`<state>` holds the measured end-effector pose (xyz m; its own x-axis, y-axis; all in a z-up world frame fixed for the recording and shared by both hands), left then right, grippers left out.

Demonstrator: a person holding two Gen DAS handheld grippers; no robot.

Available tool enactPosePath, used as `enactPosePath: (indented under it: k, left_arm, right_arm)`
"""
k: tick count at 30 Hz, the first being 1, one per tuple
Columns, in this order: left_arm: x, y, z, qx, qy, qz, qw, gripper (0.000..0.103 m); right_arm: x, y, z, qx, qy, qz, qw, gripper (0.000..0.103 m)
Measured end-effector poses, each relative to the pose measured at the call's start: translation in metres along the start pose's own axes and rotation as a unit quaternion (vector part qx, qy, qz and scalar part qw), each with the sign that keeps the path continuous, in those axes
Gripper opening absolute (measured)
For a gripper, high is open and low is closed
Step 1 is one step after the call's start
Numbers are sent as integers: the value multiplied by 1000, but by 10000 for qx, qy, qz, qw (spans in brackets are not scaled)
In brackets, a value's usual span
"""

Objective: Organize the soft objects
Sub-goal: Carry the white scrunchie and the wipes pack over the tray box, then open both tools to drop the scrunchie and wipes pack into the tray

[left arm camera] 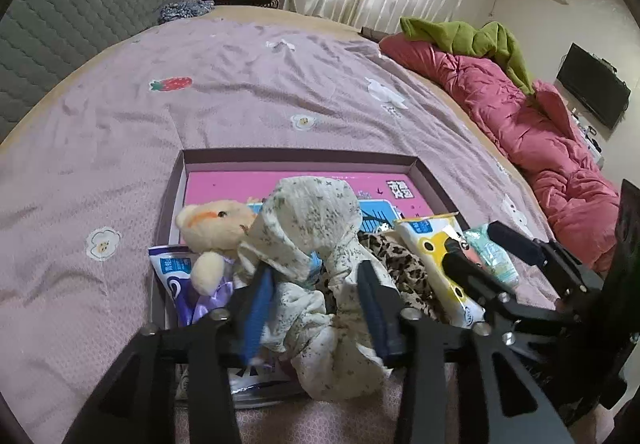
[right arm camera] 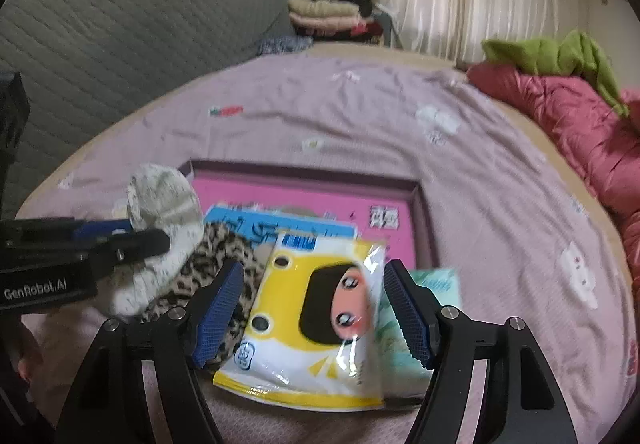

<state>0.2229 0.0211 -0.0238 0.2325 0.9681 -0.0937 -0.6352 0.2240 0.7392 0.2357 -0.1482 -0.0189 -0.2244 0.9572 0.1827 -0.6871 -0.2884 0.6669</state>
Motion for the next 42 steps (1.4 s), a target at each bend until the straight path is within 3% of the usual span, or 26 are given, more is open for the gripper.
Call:
enactPosePath:
  k: [13,16,23,35,42]
  left_arm:
    - [15,14,-3,-86,175,394,9990,53]
    - [16,18,-7,-51,159,499,9986,61]
    - [15,30,-13,-115,185,568,9981,62]
    - [-3,53,-30,-179,180,771,9967,62]
    - [-26,56,-46,-76,67,845,9964,62]
  right_arm:
    - [-6,10,5,-192,-47,-98,9998,74]
    - [-5,12,5,-231,-45,-89,9997,74]
    - [-4,25,0,-327,-132,-85,9993,75]
    - [3,60,-21,-550,-195,-46,9983,75]
    - [1,73,-43,-360,-392,-127,9985,75]
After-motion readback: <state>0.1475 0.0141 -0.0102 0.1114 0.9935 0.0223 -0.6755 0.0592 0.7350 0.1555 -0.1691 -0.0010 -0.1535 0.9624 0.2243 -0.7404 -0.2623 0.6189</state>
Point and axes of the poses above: each gripper's, at about its wrist camera, not at the fingertips, and y roughly against the way its jaws point, x to its left, z to its top, the point moved 2 cm from there along -y, roughly the way its jaws point, and after that the axes turned 15 degrees about -y, right-handed, at the moved point
